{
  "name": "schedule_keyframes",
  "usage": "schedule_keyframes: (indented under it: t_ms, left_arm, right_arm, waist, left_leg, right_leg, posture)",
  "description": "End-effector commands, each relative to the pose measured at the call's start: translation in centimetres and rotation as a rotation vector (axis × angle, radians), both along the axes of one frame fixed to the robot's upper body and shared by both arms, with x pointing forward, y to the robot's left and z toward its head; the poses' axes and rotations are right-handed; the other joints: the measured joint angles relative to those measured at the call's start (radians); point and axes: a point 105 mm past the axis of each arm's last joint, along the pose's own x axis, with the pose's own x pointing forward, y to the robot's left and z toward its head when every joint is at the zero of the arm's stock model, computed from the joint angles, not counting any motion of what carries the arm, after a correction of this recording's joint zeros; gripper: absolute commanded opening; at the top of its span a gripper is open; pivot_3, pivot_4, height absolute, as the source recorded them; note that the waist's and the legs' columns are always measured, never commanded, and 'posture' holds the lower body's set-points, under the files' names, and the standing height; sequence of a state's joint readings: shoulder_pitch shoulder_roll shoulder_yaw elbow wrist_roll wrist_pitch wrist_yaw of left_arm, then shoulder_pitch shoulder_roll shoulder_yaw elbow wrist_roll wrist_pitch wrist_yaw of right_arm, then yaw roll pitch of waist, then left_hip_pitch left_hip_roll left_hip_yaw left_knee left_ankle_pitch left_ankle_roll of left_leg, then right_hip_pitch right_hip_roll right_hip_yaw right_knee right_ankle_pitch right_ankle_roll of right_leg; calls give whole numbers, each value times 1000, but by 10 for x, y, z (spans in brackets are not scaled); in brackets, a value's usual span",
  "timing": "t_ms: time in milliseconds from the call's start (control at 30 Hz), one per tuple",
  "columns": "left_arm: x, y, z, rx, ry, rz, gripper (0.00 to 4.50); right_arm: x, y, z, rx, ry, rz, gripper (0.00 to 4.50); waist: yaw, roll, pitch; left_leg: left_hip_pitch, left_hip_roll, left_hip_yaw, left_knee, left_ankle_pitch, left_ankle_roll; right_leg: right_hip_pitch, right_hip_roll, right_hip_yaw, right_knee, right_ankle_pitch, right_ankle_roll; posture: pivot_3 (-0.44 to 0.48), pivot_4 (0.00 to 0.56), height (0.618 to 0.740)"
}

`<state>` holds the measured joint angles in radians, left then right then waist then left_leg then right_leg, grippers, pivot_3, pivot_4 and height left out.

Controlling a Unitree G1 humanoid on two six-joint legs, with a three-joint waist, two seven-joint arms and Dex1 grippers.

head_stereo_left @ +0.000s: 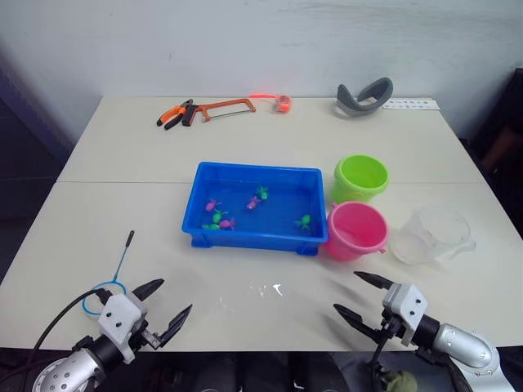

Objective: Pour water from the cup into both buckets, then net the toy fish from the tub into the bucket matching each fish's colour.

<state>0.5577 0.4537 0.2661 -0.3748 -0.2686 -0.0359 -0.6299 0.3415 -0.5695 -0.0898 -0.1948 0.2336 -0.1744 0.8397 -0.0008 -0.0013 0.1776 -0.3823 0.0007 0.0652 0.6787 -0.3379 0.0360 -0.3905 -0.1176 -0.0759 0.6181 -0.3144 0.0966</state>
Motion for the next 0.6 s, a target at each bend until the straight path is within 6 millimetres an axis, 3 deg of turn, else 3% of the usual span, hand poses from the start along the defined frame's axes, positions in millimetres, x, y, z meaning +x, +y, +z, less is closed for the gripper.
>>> schedule_keyframes:
  t_ms: [33, 133, 233, 400, 600]
  left_arm:
    - [-1, -4, 13, -64, -22, -29, 4481]
    - [-1, -22, 33, -199, -30, -155, 4481]
    - [1, -41, 47, -224, -40, -273, 4481]
    - [6, -65, 61, -236, -50, -426, 4481]
    - [22, -85, 86, -280, -114, -500, 4481]
  right_arm:
    - [1, -6, 17, 26, -63, -37, 4500]
    - [-2, -22, 31, 92, -104, -176, 4500]
    - [-18, -43, 39, 165, -115, -367, 4500]
    - [-43, -76, 24, 217, -81, -647, 4500]
    - [-59, -109, 8, 266, -85, -925, 4500]
  waist:
    - [0, 0, 0]
    - [3, 0, 0]
    - [11, 1, 0]
    - [11, 4, -2]
    - [-1, 5, -3]
  left_leg:
    - [0, 0, 0, 0, 0, 0]
    - [0, 0, 0, 0, 0, -1]
    - [0, 0, -1, 0, 1, -2]
    - [0, 0, 0, -1, 1, -3]
    - [3, 0, 0, -7, 1, -4]
  right_leg:
    - [0, 0, 0, 0, 0, 0]
    - [0, 0, 0, 0, 0, 0]
    - [0, 0, 0, 0, 0, 0]
    - [0, 0, 0, 0, 0, 0]
    - [1, 0, 2, 0, 0, 0]
  posture:
    - [0, 150, 740]
    - [0, 150, 740]
    - [0, 150, 740]
    - [0, 150, 740]
    - [0, 150, 740]
